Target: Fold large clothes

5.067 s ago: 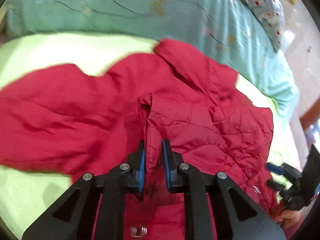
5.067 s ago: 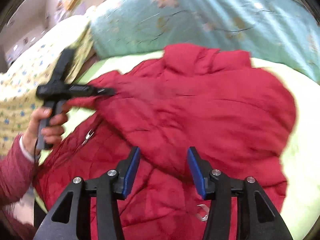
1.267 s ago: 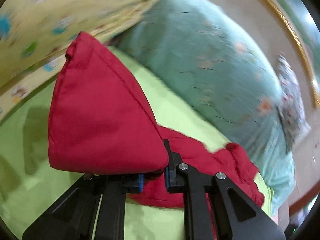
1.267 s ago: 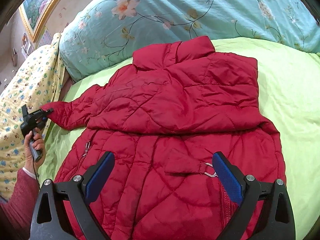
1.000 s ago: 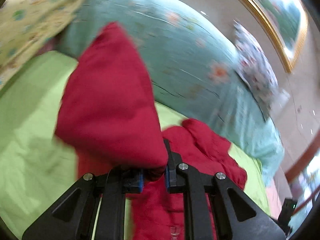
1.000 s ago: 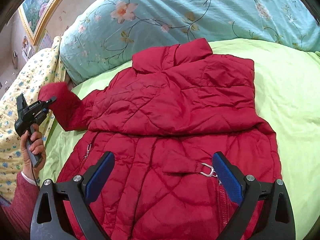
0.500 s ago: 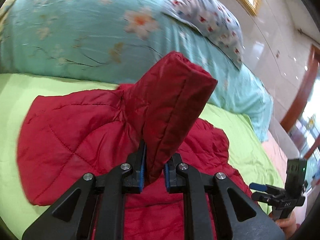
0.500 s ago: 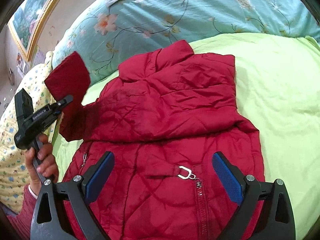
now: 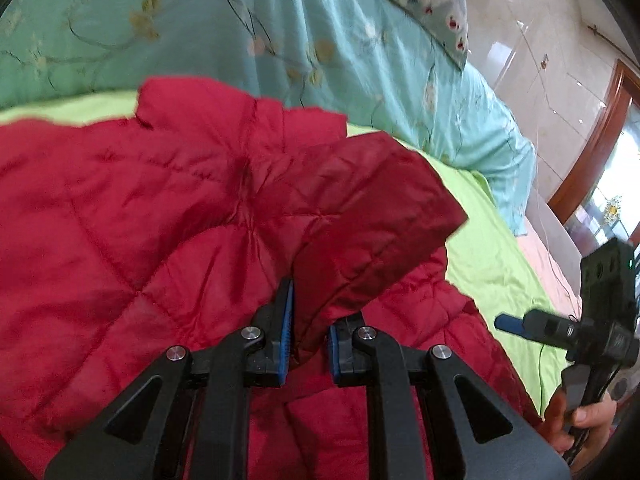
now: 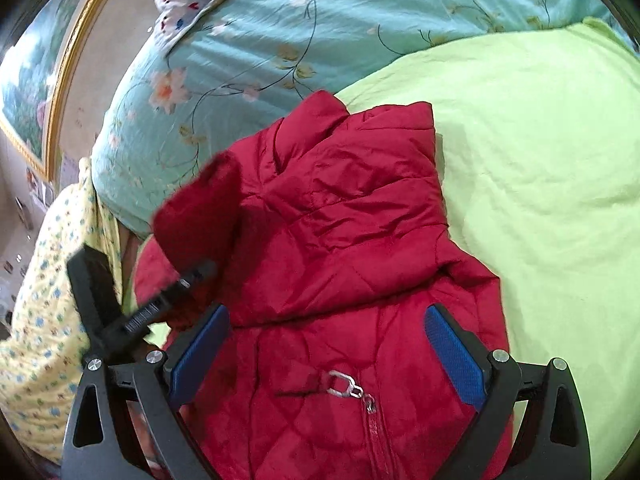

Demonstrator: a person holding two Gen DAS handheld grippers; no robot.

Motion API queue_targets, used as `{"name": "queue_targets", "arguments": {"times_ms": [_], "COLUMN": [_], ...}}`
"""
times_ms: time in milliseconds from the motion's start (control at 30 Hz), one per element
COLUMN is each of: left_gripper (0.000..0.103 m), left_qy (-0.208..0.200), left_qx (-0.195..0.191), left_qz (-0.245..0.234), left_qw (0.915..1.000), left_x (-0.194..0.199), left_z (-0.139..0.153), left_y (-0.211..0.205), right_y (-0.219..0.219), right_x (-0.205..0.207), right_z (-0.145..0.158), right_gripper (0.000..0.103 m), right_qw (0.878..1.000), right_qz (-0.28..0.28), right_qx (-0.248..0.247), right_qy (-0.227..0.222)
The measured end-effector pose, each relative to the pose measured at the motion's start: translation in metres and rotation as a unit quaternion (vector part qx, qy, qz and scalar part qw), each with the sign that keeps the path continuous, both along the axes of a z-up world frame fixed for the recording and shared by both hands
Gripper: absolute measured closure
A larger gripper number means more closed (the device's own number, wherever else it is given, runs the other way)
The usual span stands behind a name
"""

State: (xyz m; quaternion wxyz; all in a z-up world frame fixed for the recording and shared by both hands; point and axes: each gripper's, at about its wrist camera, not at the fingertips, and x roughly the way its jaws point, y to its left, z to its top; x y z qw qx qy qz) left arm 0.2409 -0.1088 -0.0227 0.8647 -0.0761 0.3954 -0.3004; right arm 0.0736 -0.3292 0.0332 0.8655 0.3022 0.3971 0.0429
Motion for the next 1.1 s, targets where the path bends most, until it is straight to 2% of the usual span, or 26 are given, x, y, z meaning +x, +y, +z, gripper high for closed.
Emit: {"name": "queue_targets", "arguments": {"times_ms": [100, 233, 433, 467, 533, 567, 600, 667, 833, 967, 1100], "left_gripper": [0.091, 0.091, 0.091, 0.091, 0.087, 0.082, 0.08, 0.069, 0.058, 0.057, 0.057], "left_qy": [-0.001, -0.02, -0.026, -0.025, -0.02, -0.015, -0.012, 0.001, 0.008, -0.018, -0.034], "left_qx": [0.019, 0.063, 0.082, 0.082, 0.08, 0.077, 0.075, 0.069, 0.045, 0.041, 0.047], "left_qz": [-0.019, -0.027, -0.024, -0.023, -0.022, -0.023, -0.023, -0.022, -0.029, -0.013, 0.02], "left_qw": [0.9997, 0.9974, 0.996, 0.996, 0.9963, 0.9966, 0.9968, 0.9974, 0.9985, 0.9989, 0.9981], "left_x": [-0.006, -0.014, -0.015, -0.016, -0.018, -0.019, -0.019, -0.022, -0.038, -0.045, -0.032], "left_z": [-0.009, -0.011, -0.011, -0.01, -0.011, -0.011, -0.012, -0.01, 0.002, 0.024, 0.04], "left_y": [-0.015, -0.029, -0.032, -0.031, -0.029, -0.028, -0.028, -0.021, 0.0, 0.025, 0.047], "right_y": [-0.002, 0.001, 0.015, 0.016, 0.023, 0.026, 0.027, 0.029, 0.023, 0.01, -0.001], "right_x": [0.012, 0.034, 0.079, 0.086, 0.098, 0.103, 0.106, 0.106, 0.092, 0.083, 0.073], "right_z": [-0.001, 0.0, -0.013, -0.016, -0.023, -0.026, -0.028, -0.027, -0.016, -0.005, 0.004], "right_gripper": [0.004, 0.003, 0.005, 0.009, 0.034, 0.057, 0.076, 0.087, 0.092, 0.093, 0.093], "right_qw": [1.0, 0.998, 0.993, 0.992, 0.991, 0.991, 0.991, 0.993, 0.996, 0.997, 0.999], "right_qz": [0.005, 0.015, 0.039, 0.044, 0.057, 0.06, 0.06, 0.055, 0.044, 0.029, 0.022], "right_qx": [0.023, 0.056, 0.107, 0.114, 0.117, 0.118, 0.113, 0.095, 0.078, 0.065, 0.046], "right_qy": [-0.005, -0.011, 0.006, 0.009, 0.02, 0.027, 0.032, 0.035, 0.011, -0.003, -0.012]}}
